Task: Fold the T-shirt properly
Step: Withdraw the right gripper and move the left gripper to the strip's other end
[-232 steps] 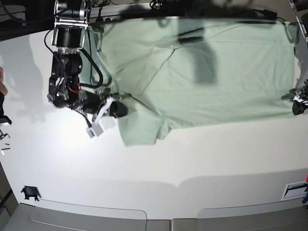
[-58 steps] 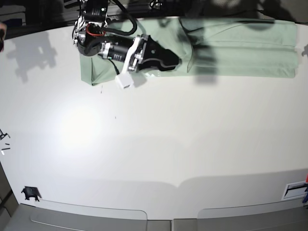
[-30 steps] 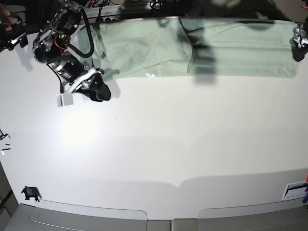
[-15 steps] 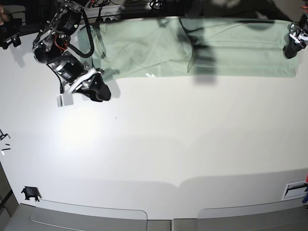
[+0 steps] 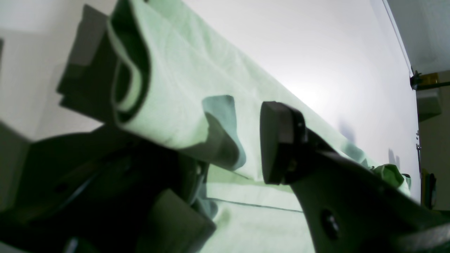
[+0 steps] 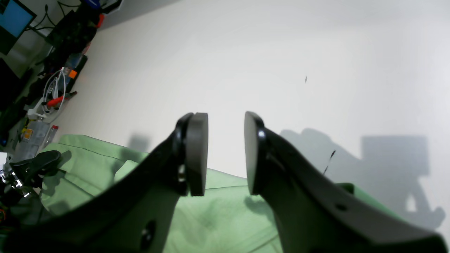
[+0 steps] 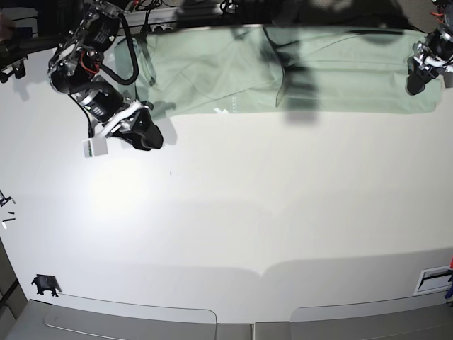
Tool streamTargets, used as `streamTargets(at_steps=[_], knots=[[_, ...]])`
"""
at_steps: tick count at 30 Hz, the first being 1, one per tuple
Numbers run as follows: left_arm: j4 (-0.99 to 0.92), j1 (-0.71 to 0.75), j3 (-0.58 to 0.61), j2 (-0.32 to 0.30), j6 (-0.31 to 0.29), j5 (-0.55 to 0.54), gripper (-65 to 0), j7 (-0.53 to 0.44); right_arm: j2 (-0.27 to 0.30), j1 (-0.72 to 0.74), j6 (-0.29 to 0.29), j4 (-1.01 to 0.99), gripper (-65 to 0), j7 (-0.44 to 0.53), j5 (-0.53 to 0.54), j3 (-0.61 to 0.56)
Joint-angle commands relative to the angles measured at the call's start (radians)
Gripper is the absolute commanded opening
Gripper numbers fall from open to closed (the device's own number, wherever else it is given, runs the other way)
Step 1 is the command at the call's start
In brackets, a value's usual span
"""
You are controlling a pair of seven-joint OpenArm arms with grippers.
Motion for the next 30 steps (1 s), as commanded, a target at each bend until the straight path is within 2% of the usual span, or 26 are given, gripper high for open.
streamTargets(at_steps=[1, 8, 15, 17, 19, 23, 26, 30], knots=[[0.002, 0.008, -0.002, -0.017, 0.014, 0.043, -34.6, 0.051, 0.008, 0.011, 0.006, 0.019, -48.6, 0.025, 0.033, 0.003], [0.002, 0.04, -0.002, -0.047, 0.014, 0.041, -34.6, 0.049, 0.008, 0.011, 0.006, 0.019, -48.6, 0.026, 0.033, 0.003], [0.002, 0.053, -0.002, -0.047, 0.014, 0.041, -34.7, 0.05, 0.008, 0.011, 0.006, 0.019, -48.6, 0.025, 0.032, 0.003], [0.002, 0.057, -0.002, -0.047, 0.014, 0.038, -38.1, 0.049, 0.008, 0.011, 0.006, 0.019, -48.6, 0.025, 0.032, 0.003], [0.002, 0.059, -0.002, -0.047, 0.014, 0.038, -44.7, 0.049, 0.008, 0.011, 0.006, 0.019, -48.6, 0.025, 0.033, 0.003], [0.002, 0.059, -0.002, -0.047, 0.014, 0.038, -65.0, 0.016, 0.008, 0.011, 0.006, 0.019, -48.6, 0.025, 0.032, 0.003], [0.002, 0.059, -0.002, -0.047, 0.014, 0.003, -65.0, -0.029, 0.008, 0.011, 0.006, 0.019, -48.6, 0.025, 0.032, 0.003], [0.008, 0.059, -0.002, -0.046, 0.014, -0.082, -65.0, -0.024, 0.008, 0.011, 0.006, 0.019, -48.6, 0.025, 0.02, 0.003]])
